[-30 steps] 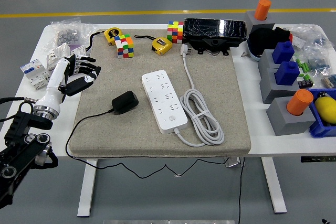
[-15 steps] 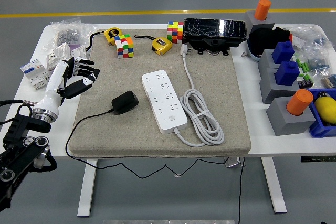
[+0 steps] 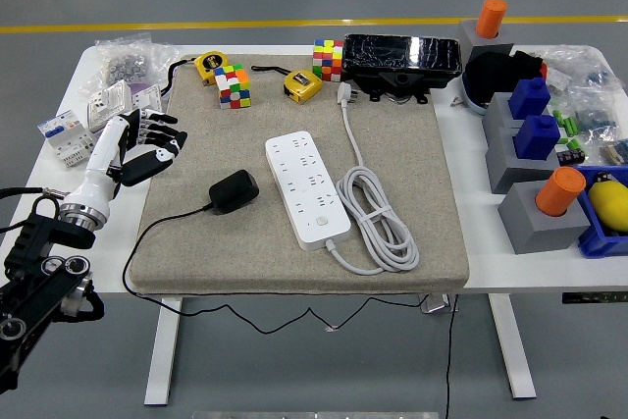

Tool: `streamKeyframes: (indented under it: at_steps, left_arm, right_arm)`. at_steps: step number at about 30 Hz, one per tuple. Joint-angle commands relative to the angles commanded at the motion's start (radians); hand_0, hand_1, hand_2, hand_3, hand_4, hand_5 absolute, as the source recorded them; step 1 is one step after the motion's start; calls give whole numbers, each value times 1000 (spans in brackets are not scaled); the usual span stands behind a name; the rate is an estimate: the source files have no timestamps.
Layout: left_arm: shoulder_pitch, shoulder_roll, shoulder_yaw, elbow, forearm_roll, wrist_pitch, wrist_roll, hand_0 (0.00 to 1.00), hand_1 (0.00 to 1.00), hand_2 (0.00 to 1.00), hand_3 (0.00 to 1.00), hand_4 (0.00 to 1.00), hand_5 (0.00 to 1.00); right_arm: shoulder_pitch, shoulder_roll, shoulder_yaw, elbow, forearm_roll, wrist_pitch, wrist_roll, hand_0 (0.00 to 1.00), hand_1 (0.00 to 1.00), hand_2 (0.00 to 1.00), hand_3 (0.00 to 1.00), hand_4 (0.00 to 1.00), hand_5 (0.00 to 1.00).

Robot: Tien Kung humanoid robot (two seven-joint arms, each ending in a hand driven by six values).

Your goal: Put the plug near the board,insert it into the board,press the button,pull the plug out

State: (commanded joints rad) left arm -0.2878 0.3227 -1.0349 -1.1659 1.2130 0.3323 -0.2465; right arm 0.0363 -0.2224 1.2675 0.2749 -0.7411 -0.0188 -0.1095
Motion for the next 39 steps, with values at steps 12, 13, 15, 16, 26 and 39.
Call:
streamKeyframes:
  at_steps: [12, 13, 15, 16, 26, 39]
  left_arm:
    - [-8, 7, 14, -2, -2, -2, 4, 516, 514, 526, 554, 726, 282]
    - [-8, 8, 15, -2, -3, -2, 4, 516, 514, 526, 554, 726, 282]
    - [-7, 9, 17, -2, -3, -2, 4, 516, 514, 526, 554, 726, 282]
    - [-6, 10, 18, -2, -4, -2, 4, 516, 514, 526, 554, 726, 282]
    - [-4, 6, 15, -8, -4, -2, 5, 518, 515, 529, 555, 725, 282]
    - [-4, 3, 16, -14, -6, -2, 6, 518, 516, 529, 554, 725, 283]
  right_arm:
    - [4, -4, -8, 0, -4, 0, -10, 530, 634, 633, 553, 895, 417]
    - [5, -5, -9, 1, -2, 1, -9, 530, 634, 633, 553, 895, 417]
    - [5, -6, -10, 2, 1, 3, -8, 530, 634, 633, 553, 895, 417]
    - [5, -6, -10, 1, 1, 3, -8, 530, 634, 633, 553, 895, 417]
    - [0, -6, -3, 0, -2, 5, -8, 531, 635, 636, 554, 897, 417]
    - [-3, -12, -3, -5, 0, 6, -8, 531, 634, 637, 555, 898, 419]
